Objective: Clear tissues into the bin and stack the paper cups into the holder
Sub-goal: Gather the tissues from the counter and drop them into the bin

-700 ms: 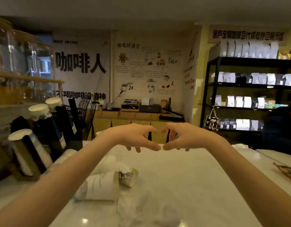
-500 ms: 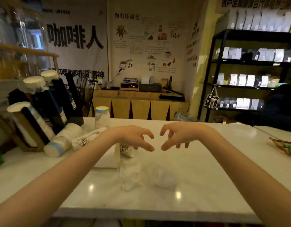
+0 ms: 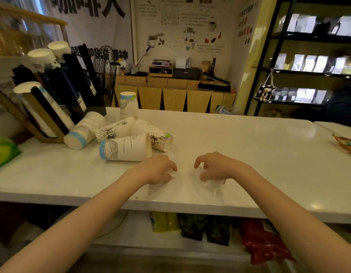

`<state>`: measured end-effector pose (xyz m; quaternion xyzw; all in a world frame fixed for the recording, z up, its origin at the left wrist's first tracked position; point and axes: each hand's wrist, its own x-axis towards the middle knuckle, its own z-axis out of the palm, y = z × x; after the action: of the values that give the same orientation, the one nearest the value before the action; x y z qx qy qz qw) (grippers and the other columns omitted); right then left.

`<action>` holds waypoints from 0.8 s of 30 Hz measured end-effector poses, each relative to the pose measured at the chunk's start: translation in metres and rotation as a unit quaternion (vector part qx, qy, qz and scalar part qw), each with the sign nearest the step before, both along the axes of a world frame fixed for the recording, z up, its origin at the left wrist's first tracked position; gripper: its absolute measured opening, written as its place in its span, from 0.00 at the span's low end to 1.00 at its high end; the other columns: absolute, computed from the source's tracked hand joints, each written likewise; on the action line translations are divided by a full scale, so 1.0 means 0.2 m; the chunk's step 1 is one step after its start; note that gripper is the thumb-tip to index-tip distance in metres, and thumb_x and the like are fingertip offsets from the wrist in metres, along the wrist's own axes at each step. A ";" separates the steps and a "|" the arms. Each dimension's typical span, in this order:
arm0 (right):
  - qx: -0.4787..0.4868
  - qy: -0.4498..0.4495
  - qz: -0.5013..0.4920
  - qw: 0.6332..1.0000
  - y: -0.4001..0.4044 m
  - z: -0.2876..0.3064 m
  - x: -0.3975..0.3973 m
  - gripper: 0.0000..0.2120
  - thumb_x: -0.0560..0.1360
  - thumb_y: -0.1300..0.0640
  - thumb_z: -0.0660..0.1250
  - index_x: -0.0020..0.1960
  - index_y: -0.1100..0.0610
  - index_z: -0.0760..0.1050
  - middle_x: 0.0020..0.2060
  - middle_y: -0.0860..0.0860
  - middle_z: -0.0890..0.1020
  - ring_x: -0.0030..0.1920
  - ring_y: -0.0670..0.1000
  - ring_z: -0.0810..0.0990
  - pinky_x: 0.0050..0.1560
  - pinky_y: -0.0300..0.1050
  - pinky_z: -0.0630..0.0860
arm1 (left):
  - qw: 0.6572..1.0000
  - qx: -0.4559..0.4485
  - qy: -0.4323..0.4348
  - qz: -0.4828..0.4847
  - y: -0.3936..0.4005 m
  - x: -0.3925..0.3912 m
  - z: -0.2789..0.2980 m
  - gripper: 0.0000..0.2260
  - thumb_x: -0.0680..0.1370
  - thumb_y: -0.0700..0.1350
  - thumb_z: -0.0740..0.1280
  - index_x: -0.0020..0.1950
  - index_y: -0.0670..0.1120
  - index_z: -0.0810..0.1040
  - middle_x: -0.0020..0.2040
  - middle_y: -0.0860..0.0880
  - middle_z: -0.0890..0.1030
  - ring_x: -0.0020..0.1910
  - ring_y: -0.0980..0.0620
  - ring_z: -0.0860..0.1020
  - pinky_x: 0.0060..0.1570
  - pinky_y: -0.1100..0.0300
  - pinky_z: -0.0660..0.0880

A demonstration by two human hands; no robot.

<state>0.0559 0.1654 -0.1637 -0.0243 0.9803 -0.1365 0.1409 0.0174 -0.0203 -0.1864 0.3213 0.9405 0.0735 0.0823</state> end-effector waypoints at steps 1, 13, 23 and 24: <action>-0.008 0.030 0.000 1.000 0.00 0.00 0.01 0.20 0.69 0.56 0.67 0.60 0.51 0.72 0.55 0.54 0.74 0.49 0.54 0.75 0.45 0.50 0.79 | 0.999 0.042 0.009 0.001 -0.02 0.01 -0.01 0.15 0.73 0.45 0.65 0.60 0.48 0.74 0.61 0.44 0.75 0.59 0.46 0.71 0.59 0.54 0.68; -0.286 -0.020 0.058 0.956 -0.31 0.01 0.45 0.11 0.69 0.53 0.69 0.51 0.51 0.78 0.47 0.56 0.83 0.42 0.50 0.79 0.42 0.43 0.75 | 0.894 0.397 -0.192 0.081 -0.47 0.49 -0.09 0.05 0.71 0.45 0.70 0.45 0.50 0.82 0.39 0.53 0.83 0.31 0.59 0.79 0.26 0.65 0.75; -0.365 -0.134 -0.062 0.919 -0.71 -1.12 0.72 0.07 0.74 0.63 0.60 0.46 0.55 0.77 0.35 0.51 0.79 0.31 0.48 0.79 0.33 0.46 0.76 | 0.867 0.328 -0.280 0.248 -0.83 0.87 -1.08 0.10 0.74 0.40 0.65 0.55 0.46 0.72 0.41 0.45 0.79 0.34 0.47 0.79 0.26 0.61 0.77; -0.367 -0.147 -0.077 0.915 -0.72 -1.28 0.74 0.08 0.75 0.64 0.59 0.43 0.57 0.77 0.32 0.53 0.79 0.26 0.48 0.77 0.27 0.43 0.73 | 0.869 0.323 -0.267 0.264 -0.84 0.90 -1.21 0.07 0.74 0.40 0.65 0.52 0.46 0.73 0.43 0.45 0.79 0.38 0.47 0.79 0.29 0.64 0.75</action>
<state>0.2042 0.0222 -0.4187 0.0217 0.8285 -0.4990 0.2532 0.1965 -0.1890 -0.4286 0.0374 0.8561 0.4753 0.1994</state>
